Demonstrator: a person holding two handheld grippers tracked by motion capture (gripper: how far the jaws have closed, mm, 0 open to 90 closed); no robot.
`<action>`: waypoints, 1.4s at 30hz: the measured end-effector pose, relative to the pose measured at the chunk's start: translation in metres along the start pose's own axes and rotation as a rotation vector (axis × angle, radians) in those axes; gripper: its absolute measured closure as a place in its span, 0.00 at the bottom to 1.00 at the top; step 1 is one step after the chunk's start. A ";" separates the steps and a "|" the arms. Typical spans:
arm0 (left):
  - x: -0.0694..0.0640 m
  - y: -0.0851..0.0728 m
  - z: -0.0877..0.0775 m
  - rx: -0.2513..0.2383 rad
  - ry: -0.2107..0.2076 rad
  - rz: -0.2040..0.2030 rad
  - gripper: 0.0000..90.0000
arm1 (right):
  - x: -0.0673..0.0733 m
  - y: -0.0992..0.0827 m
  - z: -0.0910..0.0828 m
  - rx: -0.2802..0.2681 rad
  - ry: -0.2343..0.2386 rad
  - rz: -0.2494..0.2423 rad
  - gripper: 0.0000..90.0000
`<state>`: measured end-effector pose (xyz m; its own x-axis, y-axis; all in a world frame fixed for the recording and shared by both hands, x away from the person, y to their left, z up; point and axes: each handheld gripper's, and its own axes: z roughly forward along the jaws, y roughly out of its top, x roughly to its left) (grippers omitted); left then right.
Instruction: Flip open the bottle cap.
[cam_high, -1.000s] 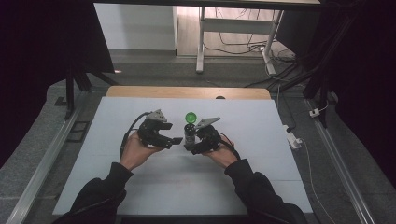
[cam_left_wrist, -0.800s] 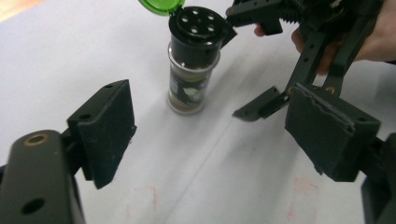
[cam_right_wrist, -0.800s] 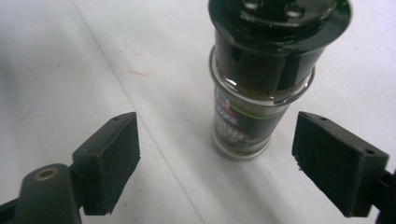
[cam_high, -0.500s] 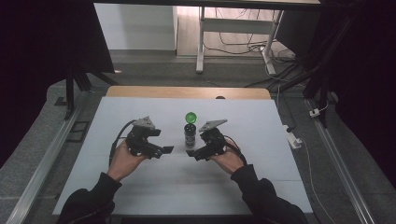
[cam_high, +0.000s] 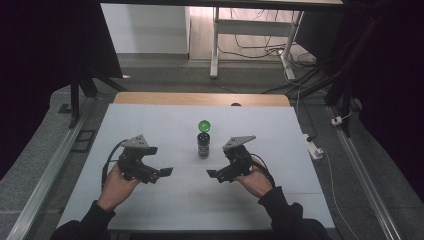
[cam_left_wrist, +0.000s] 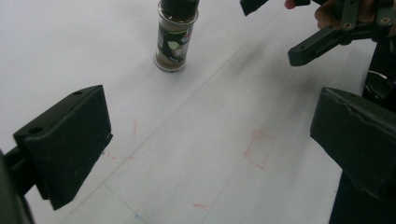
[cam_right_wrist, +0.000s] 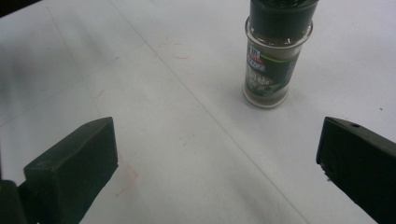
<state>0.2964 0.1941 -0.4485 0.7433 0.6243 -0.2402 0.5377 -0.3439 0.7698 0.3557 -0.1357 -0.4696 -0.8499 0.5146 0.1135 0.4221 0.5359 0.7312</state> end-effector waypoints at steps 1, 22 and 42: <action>0.000 -0.003 -0.003 0.000 0.001 0.000 0.00 | 0.001 -0.001 -0.003 -0.004 0.000 0.003 0.00; -0.010 -0.064 -0.065 -0.073 0.073 -0.094 0.01 | 0.012 -0.045 -0.075 -0.062 -0.098 0.051 0.00; -0.012 -0.111 -0.100 -0.080 0.212 -0.156 0.00 | 0.003 -0.109 -0.143 -0.096 -0.297 0.192 0.00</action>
<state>0.1879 0.2949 -0.4719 0.5496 0.8011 -0.2371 0.5999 -0.1809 0.7794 0.2617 -0.2881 -0.4532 -0.6233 0.7792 0.0654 0.5221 0.3525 0.7766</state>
